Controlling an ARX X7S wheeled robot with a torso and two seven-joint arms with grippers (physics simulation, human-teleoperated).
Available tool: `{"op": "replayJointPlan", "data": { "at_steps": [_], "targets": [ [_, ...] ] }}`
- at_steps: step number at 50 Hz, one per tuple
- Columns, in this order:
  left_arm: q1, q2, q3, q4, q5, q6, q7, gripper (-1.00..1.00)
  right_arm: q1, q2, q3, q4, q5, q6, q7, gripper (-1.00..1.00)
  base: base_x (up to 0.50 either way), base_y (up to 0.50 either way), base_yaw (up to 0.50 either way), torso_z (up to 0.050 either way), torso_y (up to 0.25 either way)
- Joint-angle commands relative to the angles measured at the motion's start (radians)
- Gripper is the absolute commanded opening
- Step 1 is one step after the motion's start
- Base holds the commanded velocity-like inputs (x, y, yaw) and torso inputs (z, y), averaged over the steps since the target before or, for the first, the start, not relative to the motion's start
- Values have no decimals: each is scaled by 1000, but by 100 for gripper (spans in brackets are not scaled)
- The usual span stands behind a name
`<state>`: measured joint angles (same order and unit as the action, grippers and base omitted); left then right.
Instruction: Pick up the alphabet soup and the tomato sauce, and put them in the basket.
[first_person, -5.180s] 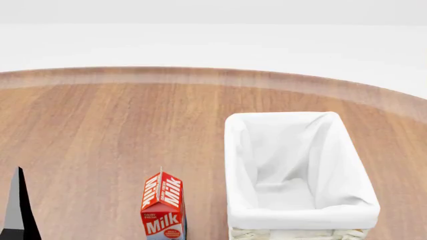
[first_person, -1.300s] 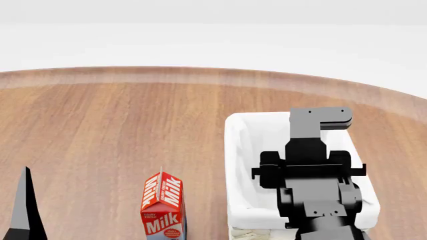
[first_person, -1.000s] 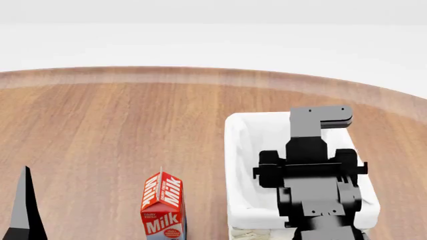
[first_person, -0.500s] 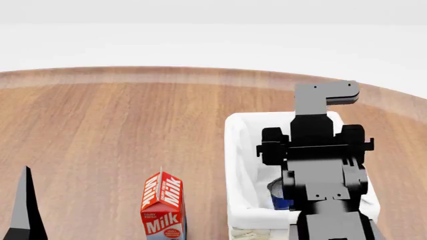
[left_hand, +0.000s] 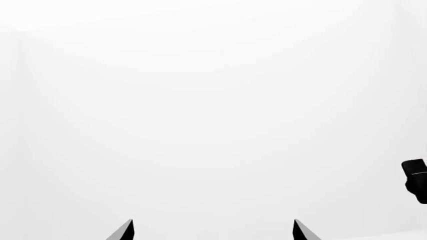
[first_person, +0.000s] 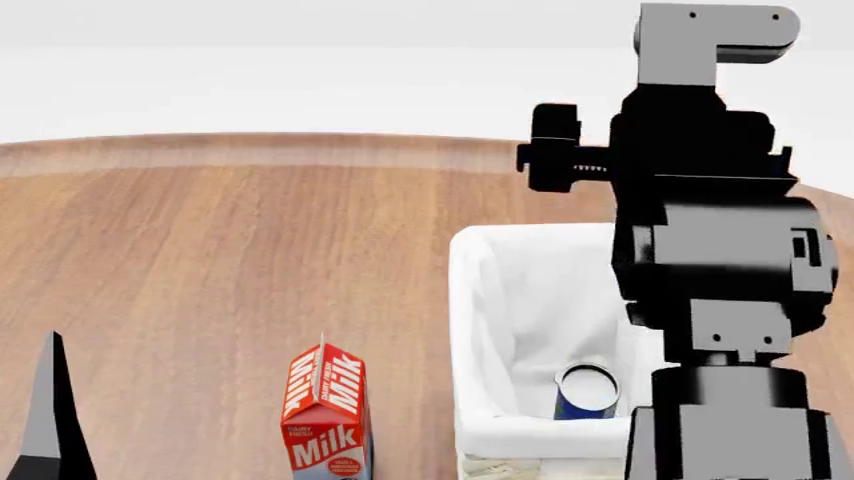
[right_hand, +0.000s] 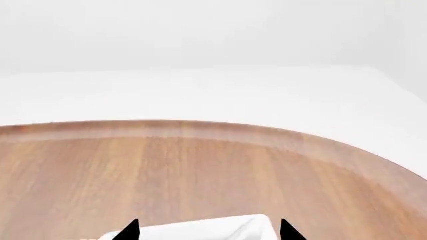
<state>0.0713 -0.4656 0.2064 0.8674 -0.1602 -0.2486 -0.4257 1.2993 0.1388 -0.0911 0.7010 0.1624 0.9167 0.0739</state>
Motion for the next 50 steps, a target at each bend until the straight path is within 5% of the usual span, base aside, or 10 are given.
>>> {"op": "replayJointPlan", "data": {
  "at_steps": [1,9,25,30,36,50],
  "targets": [
    [2,-3,2,9,0,-4,-4,100,-1,27,45,-376,80,249,-23,100,0,0,0,0,0],
    [3,-9,3,17,2,-12,-7,100,39,31,116,-469,145,363,-38,100,0,0,0,0,0],
    [-13,-8,14,25,1,-30,-12,100,6,120,-11,-845,234,638,-76,100,0,0,0,0,0],
    [-12,-12,9,31,-2,-32,-14,100,8,238,-44,-881,748,653,258,100,0,0,0,0,0],
    [-13,-11,17,34,2,-34,-16,100,-13,318,-111,-972,1063,650,488,100,0,0,0,0,0],
    [-8,-20,13,52,-2,-45,-23,100,-145,464,-215,-1160,1519,603,759,100,0,0,0,0,0]
  ]
}}
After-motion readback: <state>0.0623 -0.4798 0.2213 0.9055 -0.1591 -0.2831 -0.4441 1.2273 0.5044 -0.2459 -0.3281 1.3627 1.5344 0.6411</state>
